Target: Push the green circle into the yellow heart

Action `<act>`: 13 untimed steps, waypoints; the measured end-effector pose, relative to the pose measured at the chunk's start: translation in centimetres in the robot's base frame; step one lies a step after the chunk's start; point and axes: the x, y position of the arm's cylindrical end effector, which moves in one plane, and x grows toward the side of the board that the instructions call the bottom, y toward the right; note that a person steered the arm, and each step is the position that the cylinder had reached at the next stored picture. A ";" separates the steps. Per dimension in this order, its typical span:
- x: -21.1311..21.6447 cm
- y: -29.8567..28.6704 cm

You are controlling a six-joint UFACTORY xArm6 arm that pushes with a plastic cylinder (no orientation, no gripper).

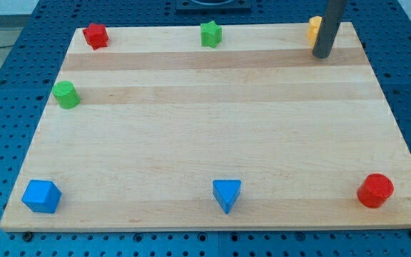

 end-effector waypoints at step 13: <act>8.2 -31.3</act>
